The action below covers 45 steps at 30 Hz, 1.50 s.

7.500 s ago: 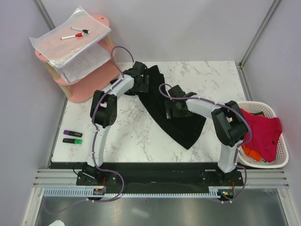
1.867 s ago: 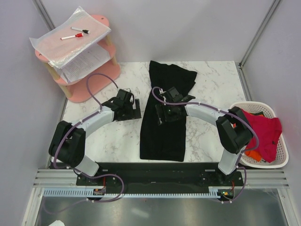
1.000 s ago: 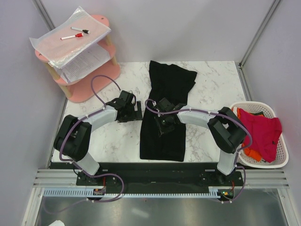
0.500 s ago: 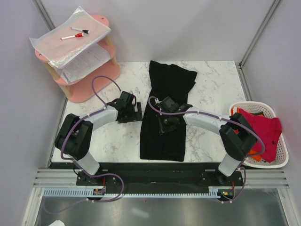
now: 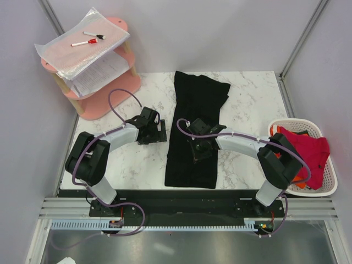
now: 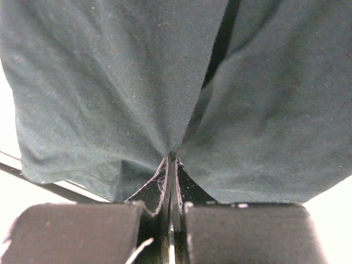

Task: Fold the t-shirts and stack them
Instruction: Rotate the tshirt 80 degrees, then grab the bottom of the folded rectangular tshirt with both arms

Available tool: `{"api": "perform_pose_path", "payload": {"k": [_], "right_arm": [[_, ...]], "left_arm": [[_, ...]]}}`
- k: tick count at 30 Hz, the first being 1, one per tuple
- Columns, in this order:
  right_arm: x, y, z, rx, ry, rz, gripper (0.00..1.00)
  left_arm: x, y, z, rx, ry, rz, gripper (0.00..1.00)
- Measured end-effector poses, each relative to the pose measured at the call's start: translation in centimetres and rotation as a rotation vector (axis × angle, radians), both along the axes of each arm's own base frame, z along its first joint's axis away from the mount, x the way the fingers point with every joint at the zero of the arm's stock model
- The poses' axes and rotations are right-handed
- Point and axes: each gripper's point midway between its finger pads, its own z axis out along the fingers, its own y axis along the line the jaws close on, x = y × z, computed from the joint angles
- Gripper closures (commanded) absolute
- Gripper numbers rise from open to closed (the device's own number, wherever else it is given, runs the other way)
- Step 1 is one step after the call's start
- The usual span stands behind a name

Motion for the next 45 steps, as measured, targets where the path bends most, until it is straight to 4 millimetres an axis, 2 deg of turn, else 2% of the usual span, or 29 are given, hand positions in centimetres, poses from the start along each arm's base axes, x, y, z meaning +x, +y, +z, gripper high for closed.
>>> {"api": "perform_pose_path", "payload": {"k": [5, 6, 7, 9, 10, 12, 13, 16, 19, 21, 22, 24, 26, 29, 31, 33, 38, 40, 45], "right_arm": [[-0.2, -0.7, -0.4, -0.031, 0.002, -0.013, 1.00], [-0.2, -0.8, -0.5, -0.035, 0.003, -0.015, 0.98], [-0.2, -0.9, -0.6, -0.039, 0.003, -0.016, 0.81], [-0.2, -1.0, -0.6, -0.043, 0.003, -0.022, 0.56], [-0.2, -1.0, -0.5, -0.043, -0.001, -0.023, 0.39], [0.0, -1.1, 0.1, -0.036, -0.025, -0.027, 0.25], [0.2, -1.2, 0.7, -0.028, -0.047, -0.029, 0.13], [1.1, -1.6, 3.8, 0.017, -0.158, -0.060, 0.02], [2.5, -2.2, 8.0, 0.086, -0.308, -0.122, 0.02], [3.2, -3.3, 9.6, 0.114, -0.375, -0.176, 0.02], [3.5, -4.1, 9.6, 0.113, -0.388, -0.209, 0.02], [4.1, -6.1, 8.4, 0.087, -0.380, -0.280, 0.02], [4.0, -8.6, 6.0, 0.036, -0.331, -0.349, 0.03], [2.7, -11.8, 2.5, -0.033, -0.235, -0.427, 0.05], [1.7, -12.7, 1.1, -0.052, -0.188, -0.449, 0.08], [0.8, -13.0, 0.3, -0.052, -0.149, -0.454, 0.10], [-1.6, -11.9, -0.9, 0.012, -0.046, -0.433, 0.14], [-2.9, -11.4, -1.2, 0.051, 0.002, -0.420, 0.20], [-5.3, -9.7, -1.0, 0.181, 0.085, -0.386, 0.30]], "left_arm": [[0.1, 0.0, 0.0, 0.002, -0.002, 0.002, 0.00], [0.1, 0.0, -0.1, 0.002, -0.002, 0.002, 0.00], [0.1, 0.0, -0.1, 0.002, -0.002, 0.002, 0.00], [0.1, 0.0, -0.1, 0.002, -0.002, 0.001, 0.00], [0.1, 0.0, 0.0, 0.001, -0.002, 0.001, 0.00], [0.1, 0.0, -0.1, 0.000, -0.004, 0.000, 0.00], [0.1, 0.0, 0.0, -0.003, -0.008, 0.000, 0.00], [-0.6, 0.2, 0.1, -0.019, -0.027, -0.003, 0.01], [-2.4, 0.4, 0.2, -0.044, -0.030, -0.020, 0.02], [-3.8, 0.3, 0.2, -0.062, -0.024, -0.041, 0.02], [-4.4, 0.1, 0.3, -0.070, -0.023, -0.055, 0.02], [-5.5, -0.6, 0.3, -0.092, -0.015, -0.082, 0.02], [-6.5, -1.4, 0.3, -0.113, -0.012, -0.106, 0.03], [-8.2, -2.6, 0.4, -0.147, -0.004, -0.144, 0.06], [-9.4, -3.3, 0.4, -0.169, 0.003, -0.166, 0.11], [-10.4, -3.9, 0.4, -0.192, 0.009, -0.180, 0.15], [-12.5, -4.9, 0.3, -0.243, 0.033, -0.200, 0.21], [-13.7, -5.5, 0.3, -0.264, 0.051, -0.218, 0.23], [-16.1, -6.5, 0.0, -0.302, 0.095, -0.250, 0.41]]}}
